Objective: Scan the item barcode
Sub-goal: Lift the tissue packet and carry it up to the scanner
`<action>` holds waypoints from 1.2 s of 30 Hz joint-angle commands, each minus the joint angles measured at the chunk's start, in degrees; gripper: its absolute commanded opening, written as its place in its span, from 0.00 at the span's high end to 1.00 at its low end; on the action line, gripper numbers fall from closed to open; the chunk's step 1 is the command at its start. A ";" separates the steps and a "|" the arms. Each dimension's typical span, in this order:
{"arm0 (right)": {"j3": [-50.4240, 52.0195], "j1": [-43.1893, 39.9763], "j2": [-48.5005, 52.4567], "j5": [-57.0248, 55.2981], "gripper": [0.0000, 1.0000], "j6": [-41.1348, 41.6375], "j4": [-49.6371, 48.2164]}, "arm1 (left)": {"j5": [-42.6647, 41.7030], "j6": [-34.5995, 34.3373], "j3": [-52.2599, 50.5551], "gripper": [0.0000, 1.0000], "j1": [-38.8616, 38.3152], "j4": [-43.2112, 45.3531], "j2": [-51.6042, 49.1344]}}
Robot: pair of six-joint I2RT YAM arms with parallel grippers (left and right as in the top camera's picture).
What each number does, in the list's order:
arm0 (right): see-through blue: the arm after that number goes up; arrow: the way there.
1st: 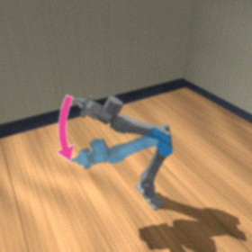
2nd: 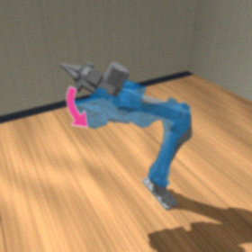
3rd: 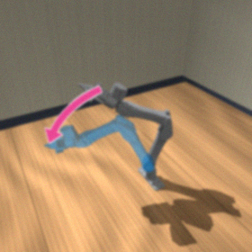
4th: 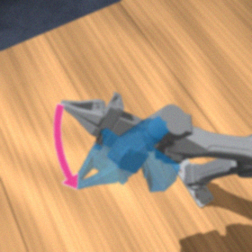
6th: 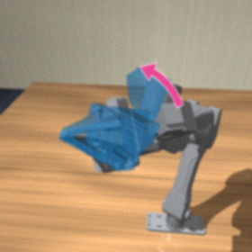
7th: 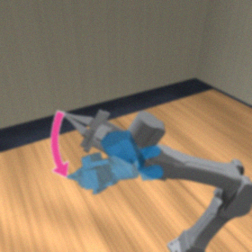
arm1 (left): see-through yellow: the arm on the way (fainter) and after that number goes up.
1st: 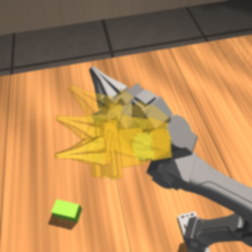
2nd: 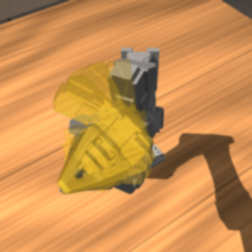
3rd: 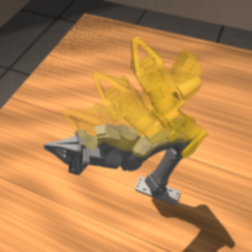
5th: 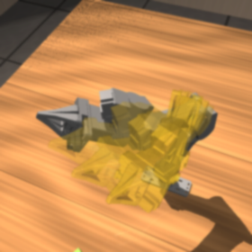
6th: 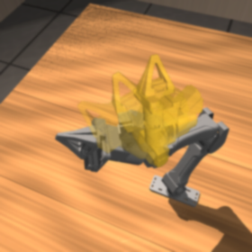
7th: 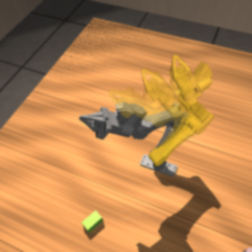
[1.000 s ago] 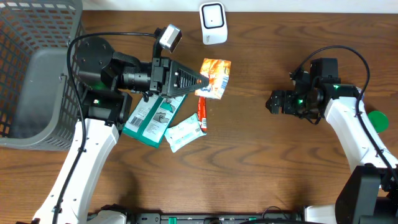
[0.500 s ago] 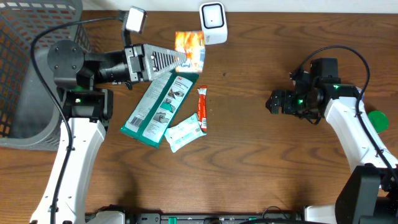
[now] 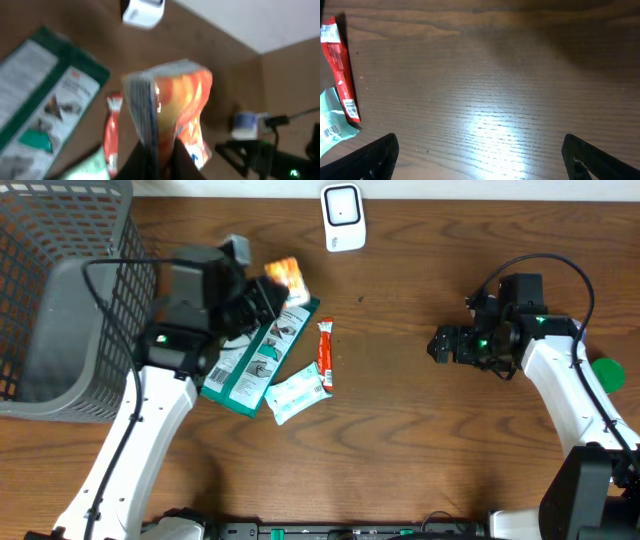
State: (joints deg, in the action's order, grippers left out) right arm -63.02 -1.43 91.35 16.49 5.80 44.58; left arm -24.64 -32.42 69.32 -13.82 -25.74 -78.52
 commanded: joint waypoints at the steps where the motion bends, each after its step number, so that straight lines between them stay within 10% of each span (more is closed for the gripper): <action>1: 0.26 0.02 -0.26 -0.15 0.01 -0.31 0.00 | 13.44 12.83 18.71 0.93 -2.71 -14.49 -3.87; 9: 0.26 0.02 -0.26 -0.15 0.01 -0.31 0.00 | 26.14 24.65 55.74 0.93 -7.58 -32.35 -29.03; 23: 0.26 0.02 -0.26 -0.15 0.01 -0.31 0.00 | 43.80 47.15 55.82 0.93 -12.68 3.61 -58.31; 36: 0.26 0.02 -0.26 -0.15 0.01 -0.31 0.00 | 43.76 48.24 55.78 0.93 -12.68 10.25 -61.59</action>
State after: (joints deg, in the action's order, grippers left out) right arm -62.87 -1.43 91.44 16.47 5.80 44.58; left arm 18.17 15.11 124.84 -26.70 -15.81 -140.16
